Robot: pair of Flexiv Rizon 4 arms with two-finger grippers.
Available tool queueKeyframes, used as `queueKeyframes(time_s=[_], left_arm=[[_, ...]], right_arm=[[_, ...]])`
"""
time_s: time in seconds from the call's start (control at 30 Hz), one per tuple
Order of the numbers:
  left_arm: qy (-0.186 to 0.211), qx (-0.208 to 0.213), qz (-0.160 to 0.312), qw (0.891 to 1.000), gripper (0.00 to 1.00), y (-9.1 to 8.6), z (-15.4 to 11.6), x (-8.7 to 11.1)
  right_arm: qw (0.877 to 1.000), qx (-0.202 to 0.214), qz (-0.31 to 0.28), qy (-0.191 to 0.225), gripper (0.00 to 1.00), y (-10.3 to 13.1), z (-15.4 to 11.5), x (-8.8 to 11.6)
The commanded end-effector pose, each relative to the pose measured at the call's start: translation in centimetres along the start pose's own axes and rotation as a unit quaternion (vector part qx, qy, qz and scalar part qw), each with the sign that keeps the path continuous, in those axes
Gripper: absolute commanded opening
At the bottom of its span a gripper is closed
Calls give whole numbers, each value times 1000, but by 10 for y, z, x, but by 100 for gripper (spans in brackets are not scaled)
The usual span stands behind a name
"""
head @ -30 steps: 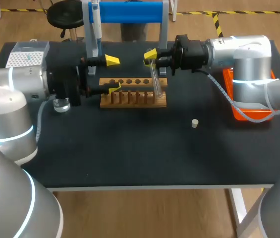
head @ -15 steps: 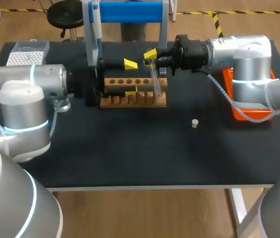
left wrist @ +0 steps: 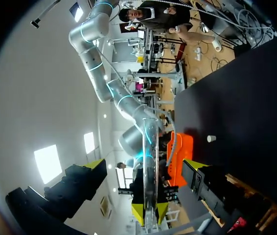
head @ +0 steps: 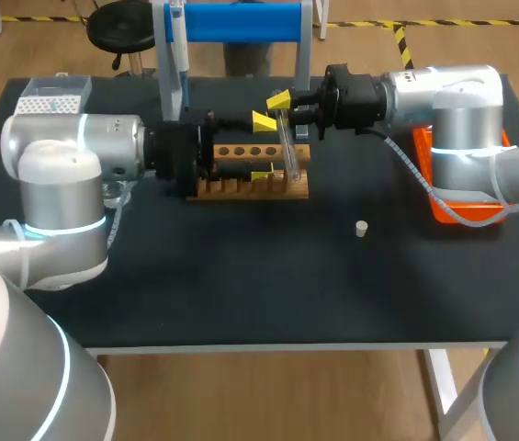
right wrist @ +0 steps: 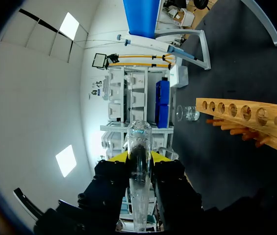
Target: Invert the test tube, pick up the pipette, mount the tip to pipette, aspirate from beaker and dispense into the tube, eject the tip, return the pipette, and cap with the stopper.
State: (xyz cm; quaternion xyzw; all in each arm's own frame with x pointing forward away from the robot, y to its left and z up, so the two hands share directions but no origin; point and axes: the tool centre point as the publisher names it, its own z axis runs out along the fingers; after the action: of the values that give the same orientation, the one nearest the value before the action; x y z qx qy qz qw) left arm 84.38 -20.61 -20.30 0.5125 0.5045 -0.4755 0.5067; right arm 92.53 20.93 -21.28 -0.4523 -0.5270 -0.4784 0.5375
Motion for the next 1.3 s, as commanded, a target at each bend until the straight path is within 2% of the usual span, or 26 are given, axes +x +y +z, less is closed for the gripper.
queueKeyframes(time_s=[0.03,0.67,0.73,0.9,0.97,1.0,1.2,1.27,1.3], left_arm=[[1,4,2,1000,100,1,15,0],[-5,7,0,1000,100,2,36,0],[-5,6,0,1000,93,2,37,0],[-3,6,0,1000,64,1,38,0],[-2,5,-1,1000,58,1,39,0],[-1,5,-2,1000,50,1,39,0],[-1,5,-3,1000,44,0,38,1],[-1,5,-3,1000,32,0,38,1],[-2,4,-3,1000,20,0,38,2]], right_arm=[[1000,-1,0,-2,0,0,0,1],[1000,-1,0,-2,0,0,0,1],[1000,-1,0,-2,0,0,0,1],[1000,-1,0,-2,0,0,0,1],[1000,-1,0,-2,0,0,0,1],[1000,-1,0,-2,0,0,0,1],[1000,-1,0,-2,0,0,0,1],[1000,-1,0,-2,0,0,0,1],[1000,-1,0,-2,0,0,0,1]])
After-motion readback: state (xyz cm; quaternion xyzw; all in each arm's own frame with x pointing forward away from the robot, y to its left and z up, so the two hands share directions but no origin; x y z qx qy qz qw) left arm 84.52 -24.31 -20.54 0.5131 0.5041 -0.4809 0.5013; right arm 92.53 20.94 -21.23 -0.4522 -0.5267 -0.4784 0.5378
